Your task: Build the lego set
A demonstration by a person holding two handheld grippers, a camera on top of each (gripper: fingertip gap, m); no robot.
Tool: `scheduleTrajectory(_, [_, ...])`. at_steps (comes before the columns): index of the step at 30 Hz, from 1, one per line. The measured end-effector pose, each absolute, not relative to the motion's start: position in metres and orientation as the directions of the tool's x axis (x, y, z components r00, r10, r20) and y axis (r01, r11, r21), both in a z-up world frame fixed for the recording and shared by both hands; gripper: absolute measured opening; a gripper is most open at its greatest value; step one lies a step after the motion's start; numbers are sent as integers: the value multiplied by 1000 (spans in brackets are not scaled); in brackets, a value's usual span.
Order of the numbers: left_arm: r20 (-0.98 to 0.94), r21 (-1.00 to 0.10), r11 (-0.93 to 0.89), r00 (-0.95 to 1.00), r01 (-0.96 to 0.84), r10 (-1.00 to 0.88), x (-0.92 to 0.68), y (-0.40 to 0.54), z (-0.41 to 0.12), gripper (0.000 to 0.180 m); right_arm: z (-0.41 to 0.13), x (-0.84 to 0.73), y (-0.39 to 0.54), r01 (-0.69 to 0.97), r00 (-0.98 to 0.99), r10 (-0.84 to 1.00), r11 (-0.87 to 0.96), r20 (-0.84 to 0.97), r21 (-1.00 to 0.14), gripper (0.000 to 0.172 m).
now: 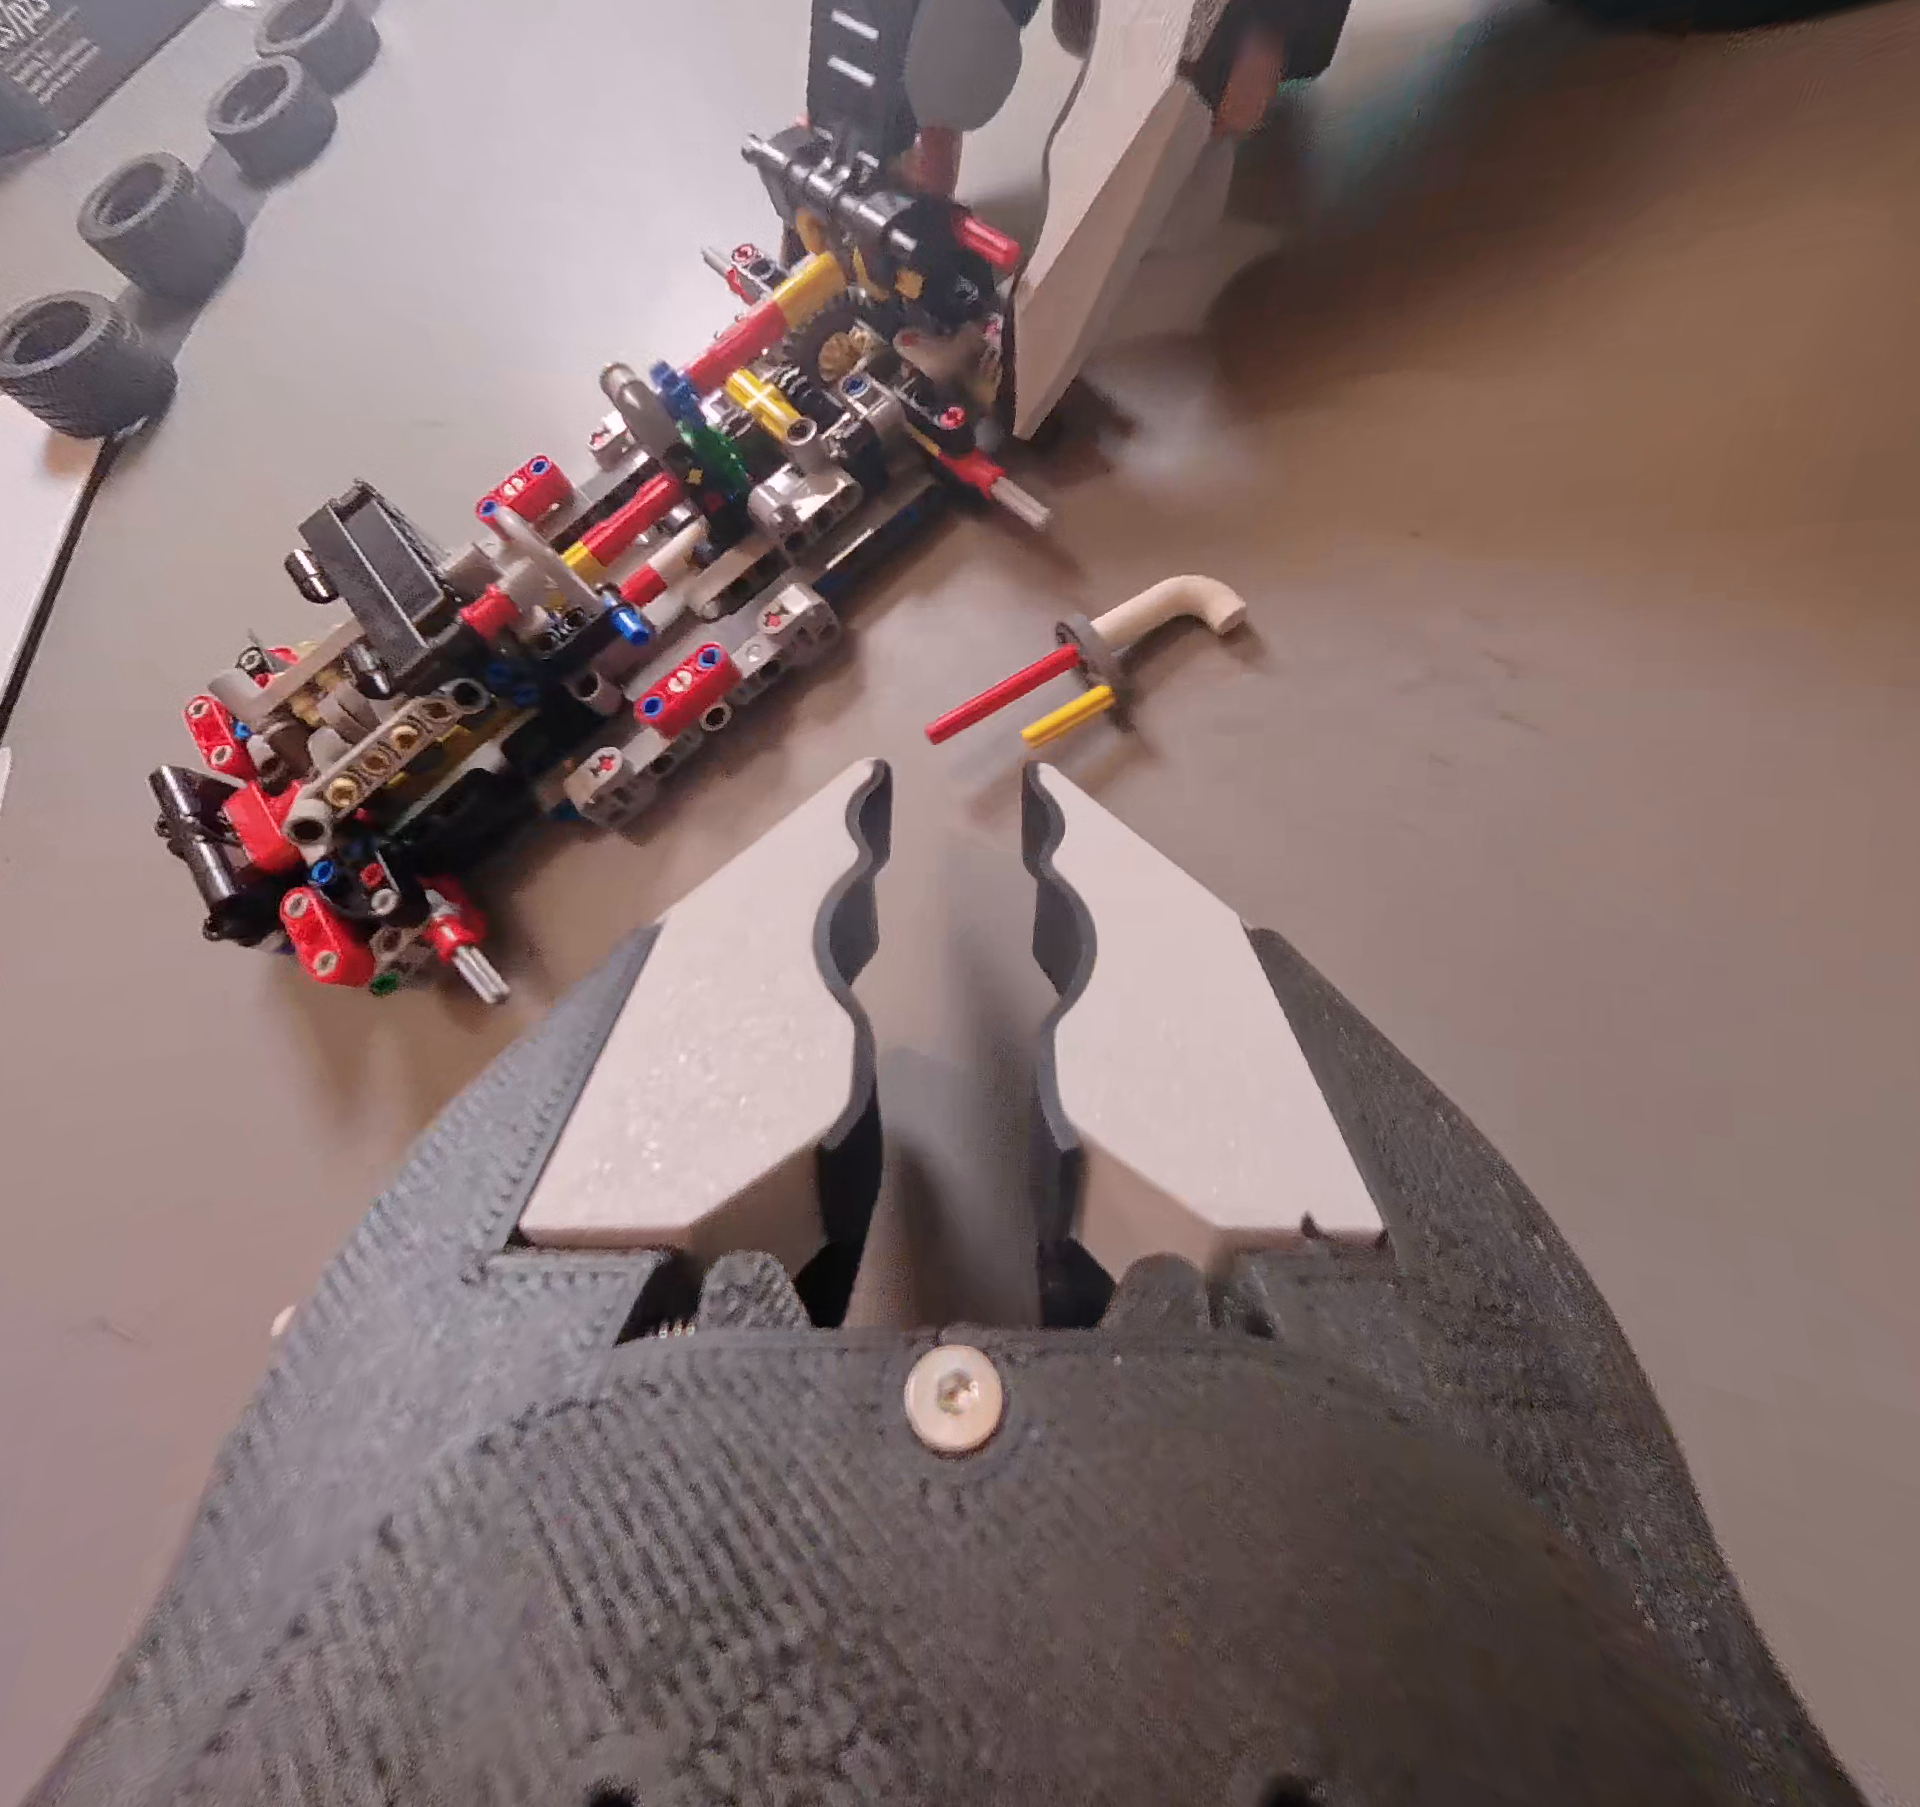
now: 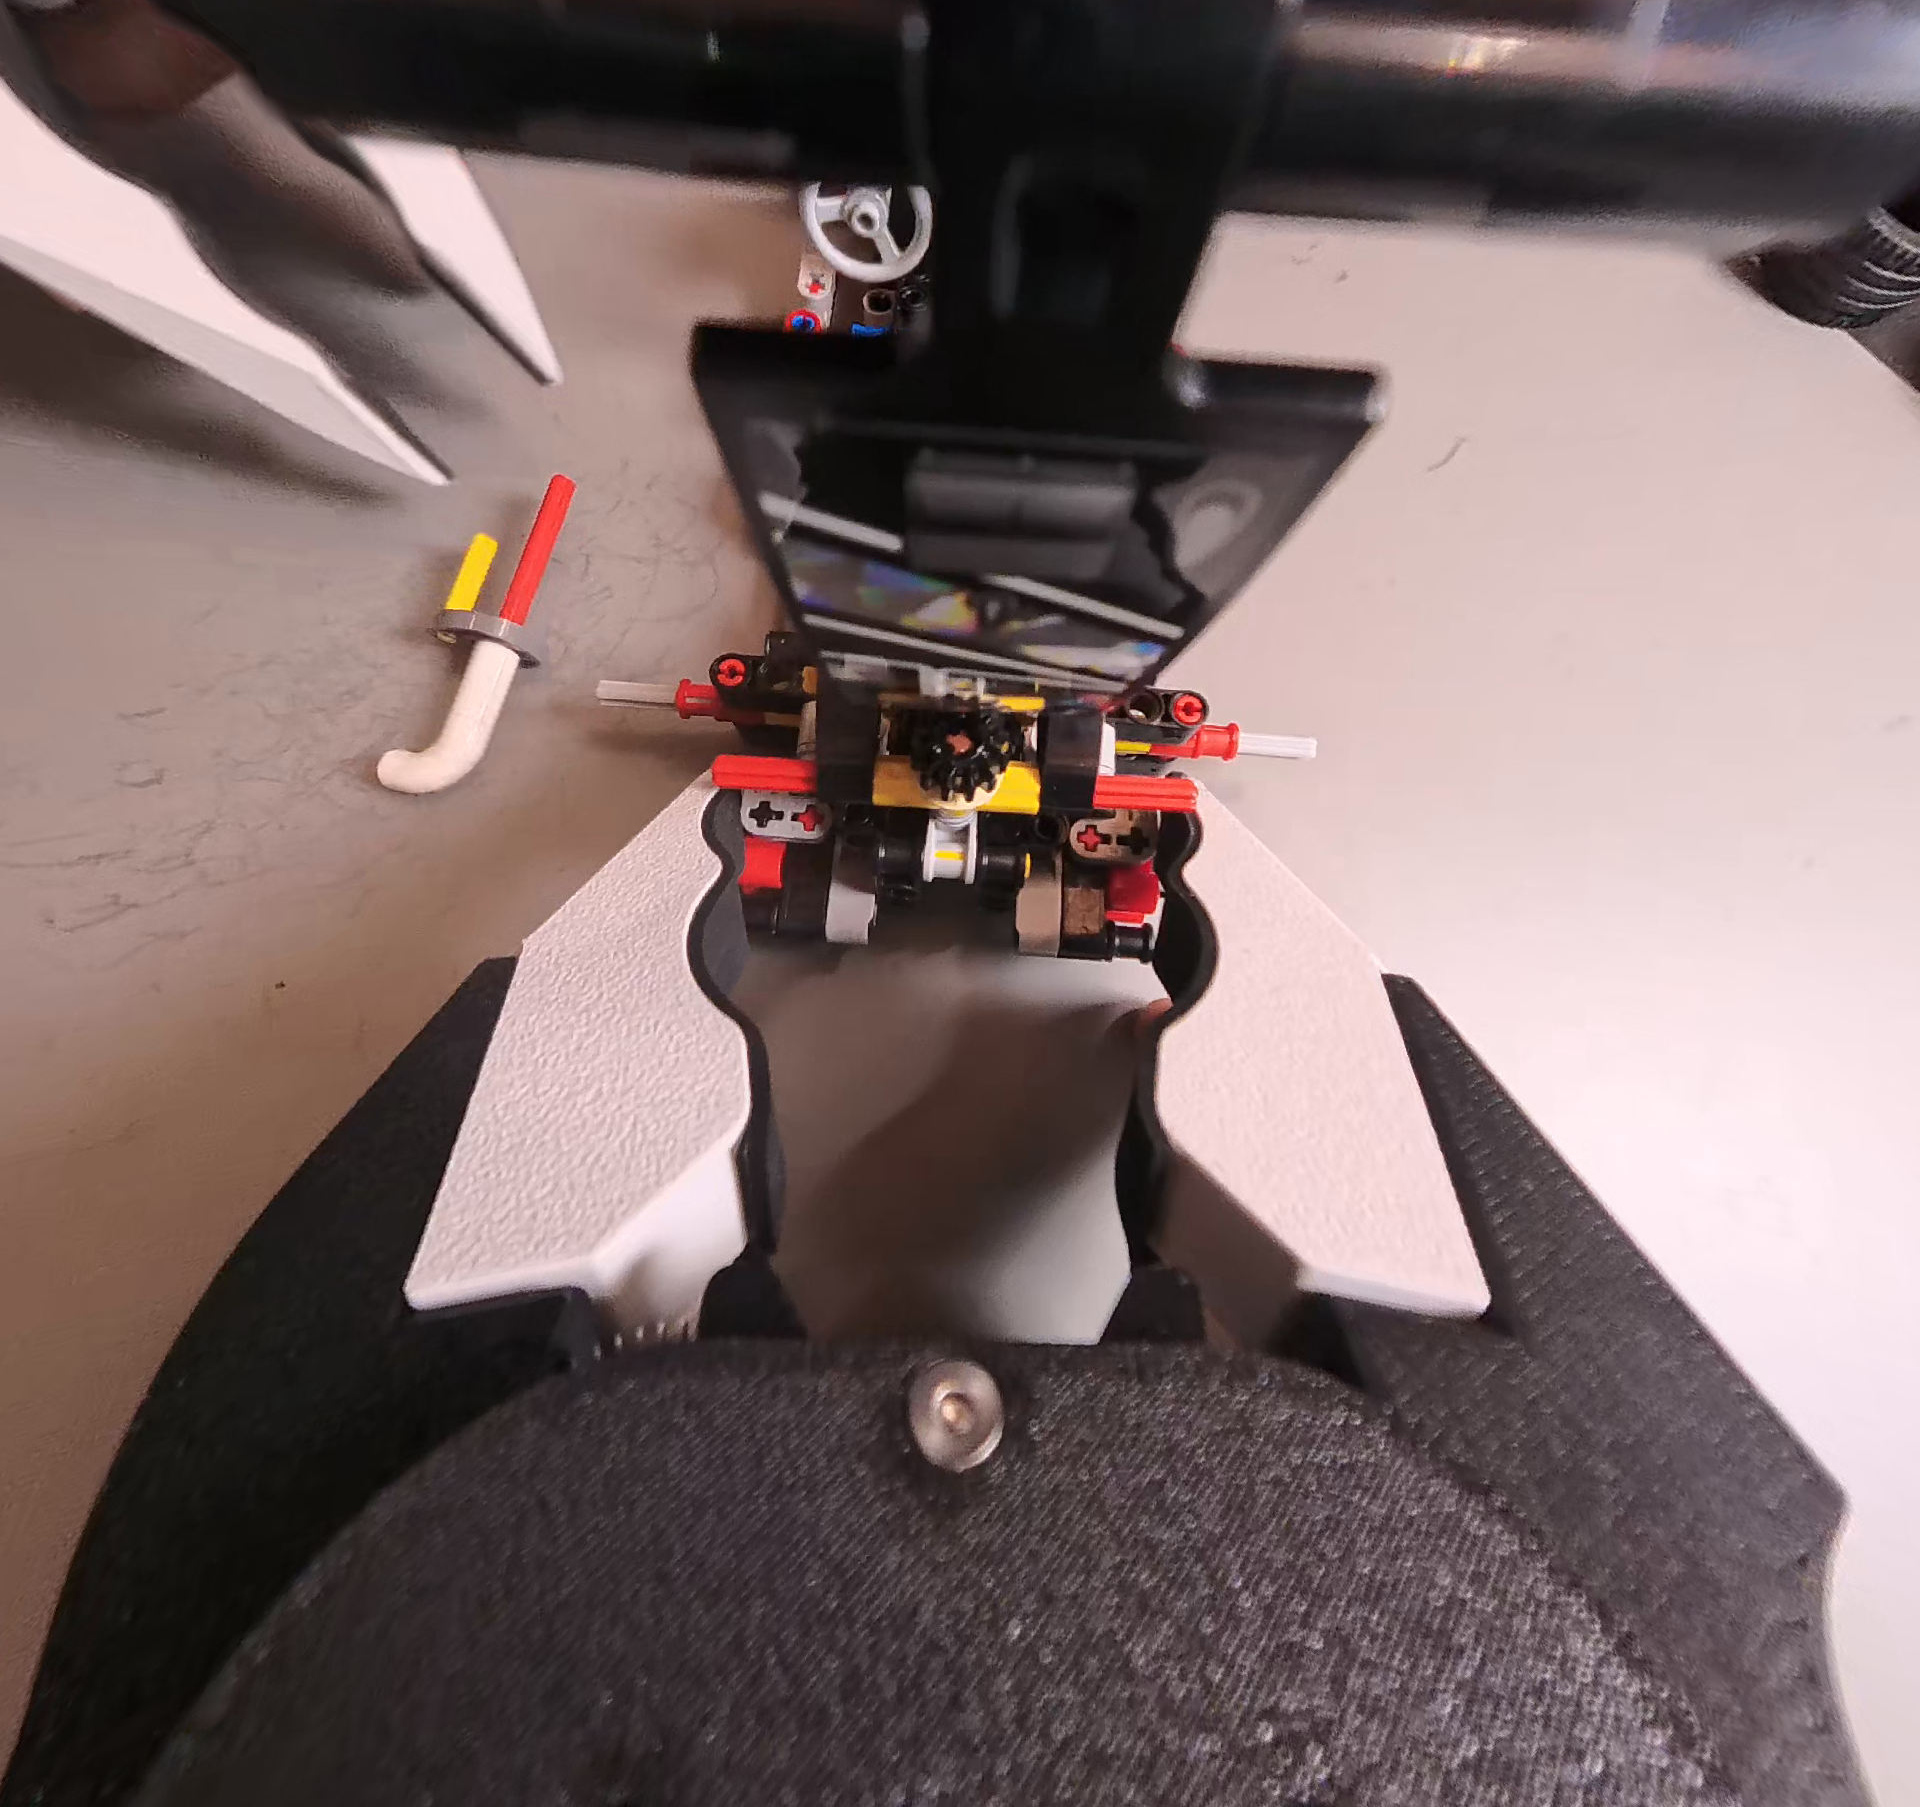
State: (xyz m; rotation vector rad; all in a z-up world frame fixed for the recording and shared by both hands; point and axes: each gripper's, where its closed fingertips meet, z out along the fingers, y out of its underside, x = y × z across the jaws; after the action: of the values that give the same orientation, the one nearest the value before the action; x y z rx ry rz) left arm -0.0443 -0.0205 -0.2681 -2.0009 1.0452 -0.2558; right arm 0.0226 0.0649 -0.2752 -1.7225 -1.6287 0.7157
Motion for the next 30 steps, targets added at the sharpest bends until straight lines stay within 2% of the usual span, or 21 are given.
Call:
scheduleTrajectory(1, [-165,-751,-306,616,-585,-771,-46,-17,-269,24,-275,23,65,639,77,996,-13,47,-770,77])
scheduleTrajectory(5, [-59,-780,-311,559,-543,-827,-36,-7,-267,33,-275,24,65,633,72,996,-7,50,-774,77])
scheduleTrajectory(8, [-41,-762,-287,486,-580,-873,-26,-13,-274,39,-275,25,65,628,64,997,-5,46,-778,77])
scheduleTrajectory(13, [-29,-720,-271,418,-639,-908,-22,-32,-281,21,-275,25,65,626,59,997,-1,47,-780,77])
scheduleTrajectory(17, [12,-738,-274,393,-617,-919,-21,-45,-273,12,-275,25,65,628,58,997,1,47,-778,77])
scheduleTrajectory(23, [9,-760,-298,450,-577,-893,-32,-35,-267,21,-275,25,65,627,60,997,0,49,-779,77])
scheduleTrajectory(28, [75,-704,-339,409,-624,-909,-21,-47,-280,23,-275,25,65,625,59,997,1,48,-780,77])
scheduleTrajectory(30, [107,-712,-355,406,-606,-908,-15,-51,-277,24,-275,25,65,625,58,997,2,49,-780,77])
